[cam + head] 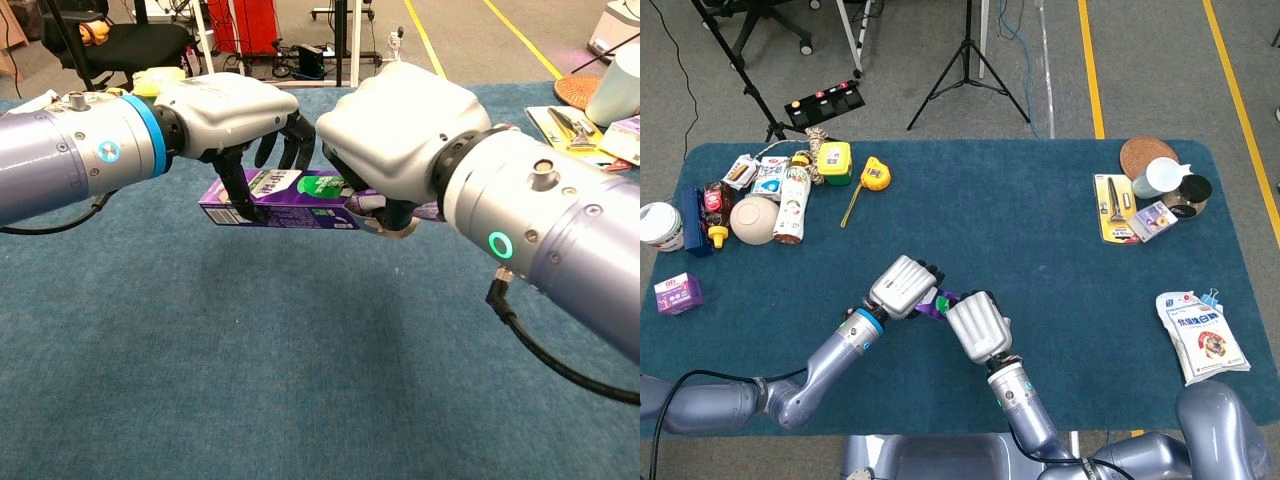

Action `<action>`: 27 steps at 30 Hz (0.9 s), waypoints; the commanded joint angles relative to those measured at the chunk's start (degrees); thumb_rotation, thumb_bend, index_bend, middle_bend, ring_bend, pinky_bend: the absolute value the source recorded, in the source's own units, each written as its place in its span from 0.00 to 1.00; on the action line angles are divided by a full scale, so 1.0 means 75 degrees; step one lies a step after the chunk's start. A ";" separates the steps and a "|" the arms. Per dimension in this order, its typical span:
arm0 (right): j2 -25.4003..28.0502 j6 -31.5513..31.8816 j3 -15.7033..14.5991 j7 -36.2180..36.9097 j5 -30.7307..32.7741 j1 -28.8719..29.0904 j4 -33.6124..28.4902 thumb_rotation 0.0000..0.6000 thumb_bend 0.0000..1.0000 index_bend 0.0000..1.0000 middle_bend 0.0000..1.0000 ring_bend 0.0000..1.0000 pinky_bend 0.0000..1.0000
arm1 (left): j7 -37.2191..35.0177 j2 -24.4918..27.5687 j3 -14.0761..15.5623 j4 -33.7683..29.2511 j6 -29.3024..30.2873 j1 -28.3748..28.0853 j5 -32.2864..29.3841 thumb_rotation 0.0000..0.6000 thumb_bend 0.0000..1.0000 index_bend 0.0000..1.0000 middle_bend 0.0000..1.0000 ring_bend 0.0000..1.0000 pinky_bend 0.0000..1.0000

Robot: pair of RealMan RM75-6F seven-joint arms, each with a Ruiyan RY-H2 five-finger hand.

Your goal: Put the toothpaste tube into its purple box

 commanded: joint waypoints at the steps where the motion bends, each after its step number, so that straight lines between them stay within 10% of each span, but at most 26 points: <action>1: -0.0112 0.0122 0.0022 -0.0097 0.0014 0.0044 0.0015 1.00 0.54 0.54 0.66 0.67 0.86 | -0.0143 -0.0066 -0.0013 -0.0012 0.0073 0.0022 0.0070 1.00 0.14 0.59 0.48 0.47 0.78; 12: -0.0099 0.0746 -0.0071 -0.0419 -0.0448 -0.0019 -0.0319 1.00 0.35 0.12 0.11 0.23 0.65 | -0.1171 -0.0236 -0.0105 0.0133 0.0073 0.0204 0.0147 1.00 0.14 0.59 0.49 0.48 0.78; 18: 0.0045 0.1135 -0.0109 -0.0908 -0.0871 -0.0017 -0.0865 1.00 0.34 0.06 0.01 0.06 0.44 | -0.2505 -0.0463 -0.0150 0.0665 0.0000 0.0387 0.0614 1.00 0.14 0.59 0.49 0.48 0.78; 27: 0.0737 0.1416 -0.0304 -0.0629 -0.2064 -0.0259 -0.1675 1.00 0.34 0.06 0.00 0.01 0.38 | -0.5155 -0.0895 -0.0256 0.1423 0.0370 0.0687 0.1854 1.00 0.14 0.59 0.49 0.48 0.78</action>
